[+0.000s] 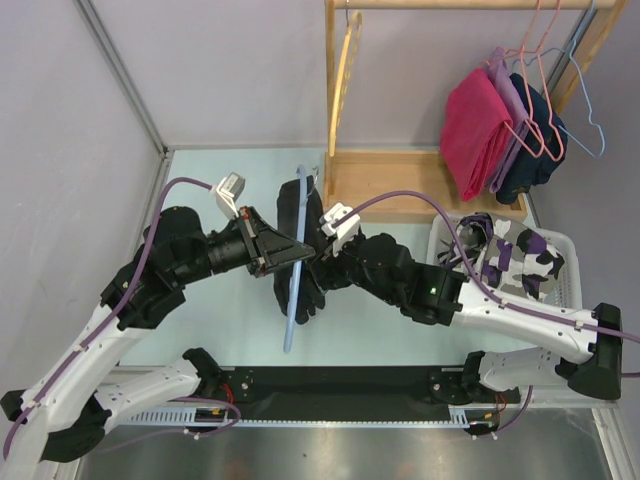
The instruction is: Remove the trousers from the hanger
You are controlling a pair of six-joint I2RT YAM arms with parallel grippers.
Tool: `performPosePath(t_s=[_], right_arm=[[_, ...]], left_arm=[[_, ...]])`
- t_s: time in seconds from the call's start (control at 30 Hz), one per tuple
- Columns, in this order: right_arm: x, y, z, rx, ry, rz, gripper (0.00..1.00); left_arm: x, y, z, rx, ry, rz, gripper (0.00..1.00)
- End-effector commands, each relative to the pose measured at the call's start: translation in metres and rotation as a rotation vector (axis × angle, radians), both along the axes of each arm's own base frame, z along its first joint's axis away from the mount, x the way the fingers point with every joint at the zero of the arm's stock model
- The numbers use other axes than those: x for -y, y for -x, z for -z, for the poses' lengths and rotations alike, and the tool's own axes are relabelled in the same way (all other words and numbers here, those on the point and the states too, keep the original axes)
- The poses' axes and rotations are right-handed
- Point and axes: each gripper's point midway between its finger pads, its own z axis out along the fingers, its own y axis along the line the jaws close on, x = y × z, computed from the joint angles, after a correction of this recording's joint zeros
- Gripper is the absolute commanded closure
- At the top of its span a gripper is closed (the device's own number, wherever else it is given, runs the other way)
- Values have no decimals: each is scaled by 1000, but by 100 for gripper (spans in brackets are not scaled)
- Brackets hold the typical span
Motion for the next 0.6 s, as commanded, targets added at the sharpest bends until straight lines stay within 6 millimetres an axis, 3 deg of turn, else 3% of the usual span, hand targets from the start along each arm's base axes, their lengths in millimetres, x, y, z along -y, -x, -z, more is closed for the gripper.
performPosePath(t_s=[0.0, 0.27, 0.47, 0.5, 0.57], right_arm=[[4, -19, -20, 62, -52, 85, 18], [-7, -36, -23, 117, -157, 160, 21], [-11, -38, -31, 148, -242, 190, 42], [-11, -38, -32, 150, -263, 194, 50], [-11, -36, -35, 156, -286, 197, 54]], left_arm=[[-13, 21, -76, 217, 185, 39, 100], [-14, 25, -77, 210, 194, 50, 100], [-16, 25, -70, 198, 192, 42, 99], [-16, 25, -69, 198, 191, 42, 100], [-16, 23, -65, 190, 187, 34, 100]])
